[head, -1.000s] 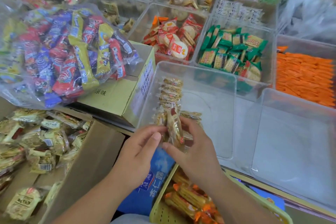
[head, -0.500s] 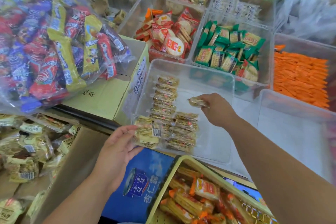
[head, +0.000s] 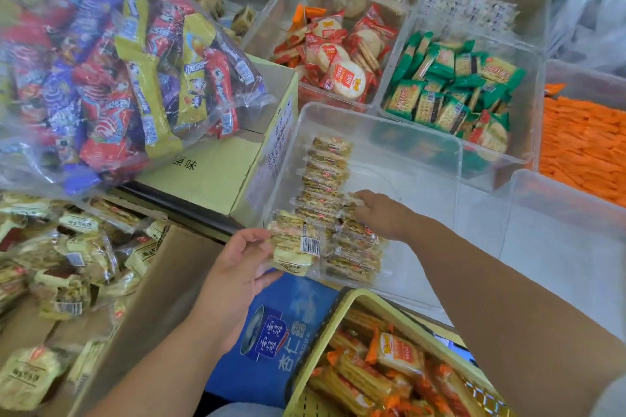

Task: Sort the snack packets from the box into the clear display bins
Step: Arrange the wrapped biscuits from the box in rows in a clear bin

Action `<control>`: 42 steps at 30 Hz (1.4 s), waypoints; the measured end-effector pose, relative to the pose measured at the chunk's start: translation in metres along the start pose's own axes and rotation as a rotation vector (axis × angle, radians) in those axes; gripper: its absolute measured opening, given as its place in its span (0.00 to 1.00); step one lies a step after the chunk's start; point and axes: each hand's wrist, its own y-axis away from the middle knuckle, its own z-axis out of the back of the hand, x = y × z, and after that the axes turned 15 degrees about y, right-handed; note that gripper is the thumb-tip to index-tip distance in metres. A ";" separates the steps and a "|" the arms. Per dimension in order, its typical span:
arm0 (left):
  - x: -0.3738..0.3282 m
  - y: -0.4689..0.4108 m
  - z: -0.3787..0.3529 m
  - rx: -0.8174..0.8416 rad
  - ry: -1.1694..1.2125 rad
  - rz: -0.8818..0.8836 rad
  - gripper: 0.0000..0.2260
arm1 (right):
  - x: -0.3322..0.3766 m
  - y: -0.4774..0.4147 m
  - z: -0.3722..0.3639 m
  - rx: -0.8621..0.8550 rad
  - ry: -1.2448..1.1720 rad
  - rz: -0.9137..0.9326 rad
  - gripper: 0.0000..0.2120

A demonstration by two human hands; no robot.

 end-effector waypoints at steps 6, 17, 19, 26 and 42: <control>-0.016 0.012 -0.011 0.015 0.258 0.041 0.11 | 0.007 0.029 0.009 -0.232 0.128 -0.037 0.29; -0.034 0.044 -0.014 0.137 0.075 0.367 0.31 | 0.067 0.168 -0.029 -0.584 -0.552 0.468 0.04; -0.031 0.048 -0.014 0.142 -0.027 0.346 0.37 | 0.068 0.174 -0.034 -0.420 -0.902 0.298 0.08; -0.023 0.057 -0.020 0.155 -0.151 0.116 0.16 | 0.065 0.187 -0.045 -0.219 -1.067 0.218 0.10; -0.024 0.017 -0.033 -0.211 -0.383 -0.129 0.15 | 0.025 0.156 -0.003 -0.745 -0.522 0.386 0.16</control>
